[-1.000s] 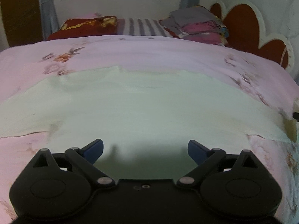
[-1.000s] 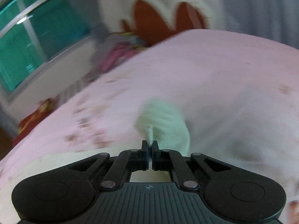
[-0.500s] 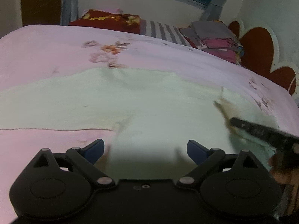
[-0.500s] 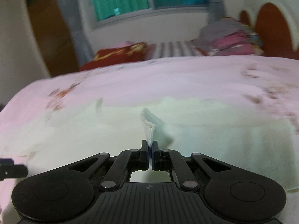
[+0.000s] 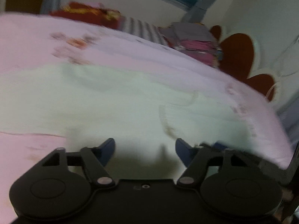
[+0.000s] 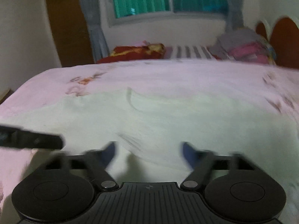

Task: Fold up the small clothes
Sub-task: 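Fold the held sleeve across the body with the right gripper while the left gripper grasps the other cuff, then fold the held sleeve across the body with the left gripper and release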

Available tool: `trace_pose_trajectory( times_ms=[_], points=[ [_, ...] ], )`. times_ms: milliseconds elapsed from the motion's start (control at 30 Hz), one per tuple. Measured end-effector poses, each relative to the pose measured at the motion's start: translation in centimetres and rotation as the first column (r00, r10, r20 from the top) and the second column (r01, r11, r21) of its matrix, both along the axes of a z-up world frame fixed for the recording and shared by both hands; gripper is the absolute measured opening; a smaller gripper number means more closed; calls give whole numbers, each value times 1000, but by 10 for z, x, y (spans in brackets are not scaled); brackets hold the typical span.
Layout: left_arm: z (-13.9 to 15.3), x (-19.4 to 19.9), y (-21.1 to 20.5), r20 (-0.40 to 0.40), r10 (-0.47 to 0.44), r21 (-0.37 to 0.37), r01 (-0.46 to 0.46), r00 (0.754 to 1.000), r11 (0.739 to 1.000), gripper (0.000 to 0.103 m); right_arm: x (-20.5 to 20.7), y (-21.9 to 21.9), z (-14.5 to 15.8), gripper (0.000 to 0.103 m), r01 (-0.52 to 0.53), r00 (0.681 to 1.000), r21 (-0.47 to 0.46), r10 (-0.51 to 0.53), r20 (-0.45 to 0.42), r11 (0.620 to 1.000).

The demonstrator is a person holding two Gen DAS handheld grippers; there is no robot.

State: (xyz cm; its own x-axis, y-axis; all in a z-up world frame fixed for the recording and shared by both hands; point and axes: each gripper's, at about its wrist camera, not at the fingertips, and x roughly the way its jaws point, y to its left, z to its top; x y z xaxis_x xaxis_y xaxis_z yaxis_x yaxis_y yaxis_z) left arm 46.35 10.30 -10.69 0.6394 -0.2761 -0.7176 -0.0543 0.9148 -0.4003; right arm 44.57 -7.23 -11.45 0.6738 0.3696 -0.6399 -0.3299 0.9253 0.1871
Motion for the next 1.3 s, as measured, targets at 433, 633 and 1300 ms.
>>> trace_pose_trajectory(
  times_ms=[433,633,1300],
  points=[
    [-29,53,-51,24,-47,-75,49,999,996,3,-17,-131,-3,38,253,961,125,-235,-148,959],
    [7,30,-9,102,19,-65,-13,995,998,3,-16,-134,-5,38,239,965,121,-222,-142,963],
    [-5,11,42,58,92,46,-95,994,994,3,-15,-141,-6,38,242,963,93,-228,-142,966]
  ],
)
